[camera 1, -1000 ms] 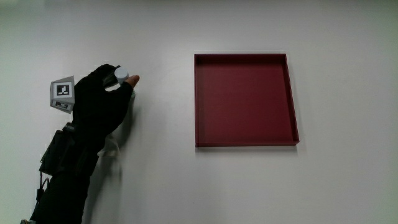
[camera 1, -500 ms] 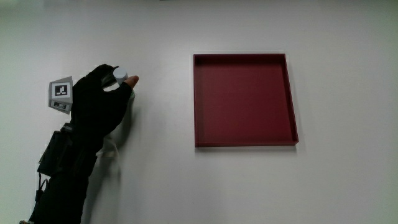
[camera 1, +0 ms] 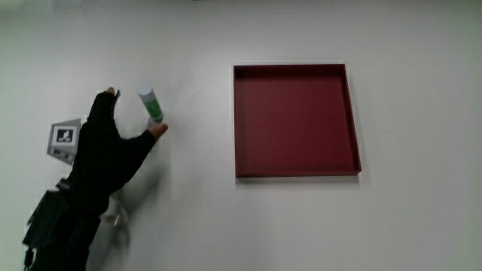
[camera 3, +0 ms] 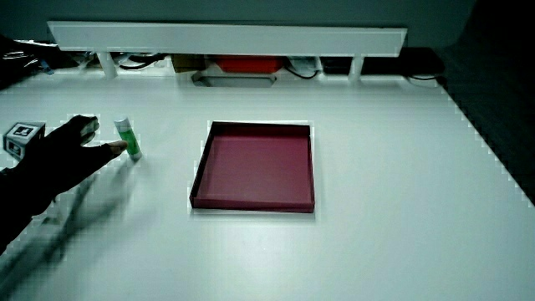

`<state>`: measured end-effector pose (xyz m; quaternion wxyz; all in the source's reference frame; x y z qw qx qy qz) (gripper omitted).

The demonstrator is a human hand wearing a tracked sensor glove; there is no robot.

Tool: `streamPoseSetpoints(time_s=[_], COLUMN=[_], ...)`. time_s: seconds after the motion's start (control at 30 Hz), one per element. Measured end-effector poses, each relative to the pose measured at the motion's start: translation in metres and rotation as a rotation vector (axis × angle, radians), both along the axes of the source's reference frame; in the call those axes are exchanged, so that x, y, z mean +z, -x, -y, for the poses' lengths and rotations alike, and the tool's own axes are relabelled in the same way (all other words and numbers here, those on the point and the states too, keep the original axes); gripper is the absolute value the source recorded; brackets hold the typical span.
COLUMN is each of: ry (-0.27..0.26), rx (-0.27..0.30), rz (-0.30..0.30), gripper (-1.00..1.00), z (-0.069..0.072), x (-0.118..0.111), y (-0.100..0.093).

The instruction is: Place glue stick

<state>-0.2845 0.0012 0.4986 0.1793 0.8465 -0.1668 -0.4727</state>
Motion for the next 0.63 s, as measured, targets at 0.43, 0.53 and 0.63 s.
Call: streamPoseSetpoints(time_s=[0.43,0.53,0.63], ry=[-0.051,-0.076,-0.071], rx=[0.193,0.224,0.235], rz=[0.115,0.122,0.117], gripper=[-1.00,-1.00,-1.00], z=[-0.052,-0.060,-0.068], x=[-0.051,-0.065,-0.077], y=[-0.002,-0.009,-0.017])
